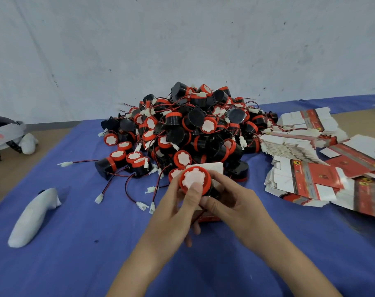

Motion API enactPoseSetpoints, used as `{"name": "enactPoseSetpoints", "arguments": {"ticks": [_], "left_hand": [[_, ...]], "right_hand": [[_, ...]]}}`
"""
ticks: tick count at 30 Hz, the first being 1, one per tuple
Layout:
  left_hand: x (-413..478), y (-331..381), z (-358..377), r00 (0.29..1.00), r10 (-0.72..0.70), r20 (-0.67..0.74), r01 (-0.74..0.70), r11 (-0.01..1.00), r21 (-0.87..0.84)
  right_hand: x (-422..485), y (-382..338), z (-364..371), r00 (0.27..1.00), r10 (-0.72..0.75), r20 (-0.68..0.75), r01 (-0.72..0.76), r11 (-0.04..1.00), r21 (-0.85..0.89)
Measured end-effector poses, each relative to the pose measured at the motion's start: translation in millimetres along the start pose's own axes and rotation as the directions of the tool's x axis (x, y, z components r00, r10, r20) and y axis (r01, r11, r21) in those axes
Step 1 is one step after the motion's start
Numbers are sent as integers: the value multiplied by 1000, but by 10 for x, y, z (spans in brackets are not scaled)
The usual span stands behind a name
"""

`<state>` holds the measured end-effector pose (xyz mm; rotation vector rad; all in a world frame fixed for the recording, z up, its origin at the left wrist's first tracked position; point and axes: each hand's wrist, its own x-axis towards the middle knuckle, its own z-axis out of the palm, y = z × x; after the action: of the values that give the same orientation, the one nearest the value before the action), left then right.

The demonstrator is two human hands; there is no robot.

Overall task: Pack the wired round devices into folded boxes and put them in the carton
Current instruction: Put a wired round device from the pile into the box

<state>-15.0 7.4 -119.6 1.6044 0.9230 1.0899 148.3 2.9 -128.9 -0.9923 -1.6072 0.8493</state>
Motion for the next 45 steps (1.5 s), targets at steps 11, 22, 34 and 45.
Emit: {"name": "enactPoseSetpoints", "arguments": {"ticks": [11, 22, 34, 45], "left_hand": [[8, -154, -150, 971, 238, 10, -219, 877, 428], [-5, -143, -160, 978, 199, -60, -160, 904, 396], [-54, -48, -112, 976, 188, -109, -149, 944, 293], [-129, 130, -100, 993, 51, 107, -47, 998, -33]], "right_hand": [[-6, -32, -232, 998, 39, -43, -37, 999, 31], [-86, -39, -266, 981, 179, 80, -187, 978, 98], [-93, -60, -267, 983, 114, 143, -136, 979, 154], [-91, -7, -444, 946, 212, 246, -274, 929, 251]]}}
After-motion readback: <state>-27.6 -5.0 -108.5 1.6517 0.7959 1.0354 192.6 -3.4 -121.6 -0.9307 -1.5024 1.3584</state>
